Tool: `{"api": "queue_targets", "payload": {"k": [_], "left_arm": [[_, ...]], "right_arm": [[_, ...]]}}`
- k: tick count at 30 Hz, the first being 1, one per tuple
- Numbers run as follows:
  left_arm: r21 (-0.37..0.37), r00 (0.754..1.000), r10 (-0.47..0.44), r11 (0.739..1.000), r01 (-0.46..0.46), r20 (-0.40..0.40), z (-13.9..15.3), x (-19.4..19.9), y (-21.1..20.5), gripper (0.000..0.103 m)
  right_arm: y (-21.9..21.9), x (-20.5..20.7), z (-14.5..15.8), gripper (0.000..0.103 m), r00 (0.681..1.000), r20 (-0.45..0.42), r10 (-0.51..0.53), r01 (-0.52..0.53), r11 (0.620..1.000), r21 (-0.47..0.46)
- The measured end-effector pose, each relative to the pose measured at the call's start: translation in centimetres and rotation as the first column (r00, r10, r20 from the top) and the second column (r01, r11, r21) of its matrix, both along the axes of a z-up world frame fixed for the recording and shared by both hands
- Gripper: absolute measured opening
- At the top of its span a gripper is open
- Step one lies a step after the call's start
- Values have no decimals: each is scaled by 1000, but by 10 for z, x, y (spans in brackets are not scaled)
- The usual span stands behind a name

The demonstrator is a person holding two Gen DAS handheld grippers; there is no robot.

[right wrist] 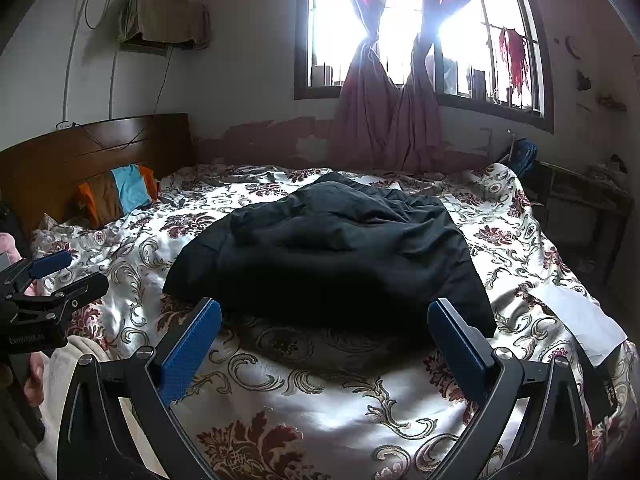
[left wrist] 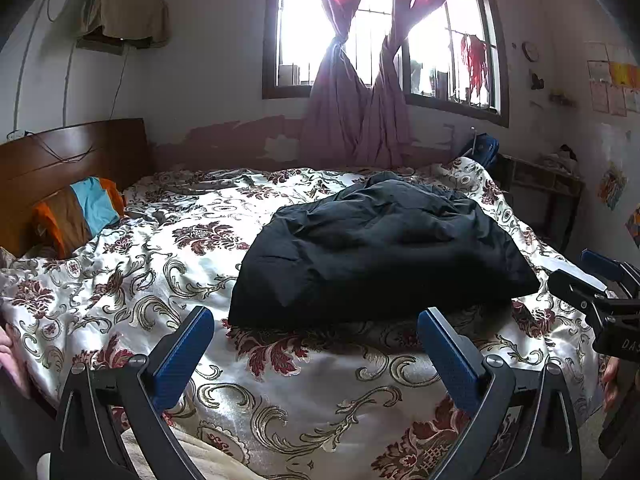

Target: Fold large clothes

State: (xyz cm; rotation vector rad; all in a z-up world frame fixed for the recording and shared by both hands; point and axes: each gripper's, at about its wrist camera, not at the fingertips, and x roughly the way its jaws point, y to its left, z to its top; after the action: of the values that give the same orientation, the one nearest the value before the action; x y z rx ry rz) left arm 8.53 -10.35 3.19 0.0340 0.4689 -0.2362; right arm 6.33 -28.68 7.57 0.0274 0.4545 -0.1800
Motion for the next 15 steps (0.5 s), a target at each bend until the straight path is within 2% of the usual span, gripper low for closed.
{"api": "queue_targets", "payload": {"k": [15], "left_arm": [[2,1000,-2,1000,2,-1,0,0,-1,103]], "right_arm": [[0,0,-1,102,1000,-3,2,-2,1000,2]]}}
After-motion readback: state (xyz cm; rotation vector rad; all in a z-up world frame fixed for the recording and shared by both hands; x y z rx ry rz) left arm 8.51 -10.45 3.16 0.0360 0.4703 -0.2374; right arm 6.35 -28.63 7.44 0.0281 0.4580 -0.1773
